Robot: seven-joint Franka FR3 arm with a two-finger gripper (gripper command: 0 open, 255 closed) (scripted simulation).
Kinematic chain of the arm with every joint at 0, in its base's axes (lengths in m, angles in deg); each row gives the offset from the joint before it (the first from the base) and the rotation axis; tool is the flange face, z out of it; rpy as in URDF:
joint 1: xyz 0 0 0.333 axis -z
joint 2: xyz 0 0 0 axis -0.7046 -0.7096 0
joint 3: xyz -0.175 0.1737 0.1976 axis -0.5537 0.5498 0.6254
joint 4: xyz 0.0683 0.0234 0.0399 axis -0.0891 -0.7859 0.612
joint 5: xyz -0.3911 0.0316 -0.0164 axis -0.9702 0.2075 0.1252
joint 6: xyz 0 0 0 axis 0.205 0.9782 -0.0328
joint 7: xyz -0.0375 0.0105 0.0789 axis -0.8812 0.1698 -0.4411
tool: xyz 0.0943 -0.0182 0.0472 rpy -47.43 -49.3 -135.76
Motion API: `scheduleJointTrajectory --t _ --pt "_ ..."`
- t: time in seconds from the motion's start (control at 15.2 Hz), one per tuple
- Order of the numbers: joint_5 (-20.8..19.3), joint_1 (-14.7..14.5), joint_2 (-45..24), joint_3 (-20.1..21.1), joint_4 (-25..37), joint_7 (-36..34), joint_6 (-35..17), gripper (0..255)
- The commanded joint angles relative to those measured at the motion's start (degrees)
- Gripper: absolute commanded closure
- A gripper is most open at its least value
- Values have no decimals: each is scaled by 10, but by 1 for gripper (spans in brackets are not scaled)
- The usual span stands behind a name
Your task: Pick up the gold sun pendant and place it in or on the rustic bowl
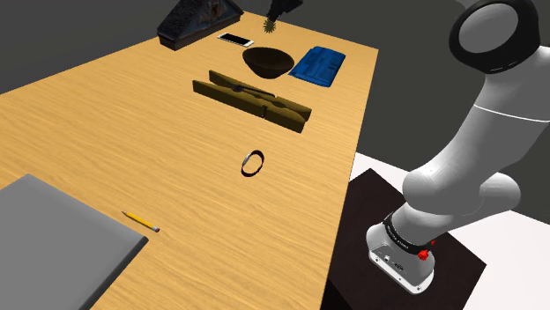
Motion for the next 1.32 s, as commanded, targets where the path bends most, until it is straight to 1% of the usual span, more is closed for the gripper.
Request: scheduleJointTrajectory --t 0.0,0.86,1.25 --pt "3 3 4 0 -20 8 -15 255" --pt "29 21 29 -1 -149 60 -110 255" --pt "29 21 29 -1 -149 60 -110 255"
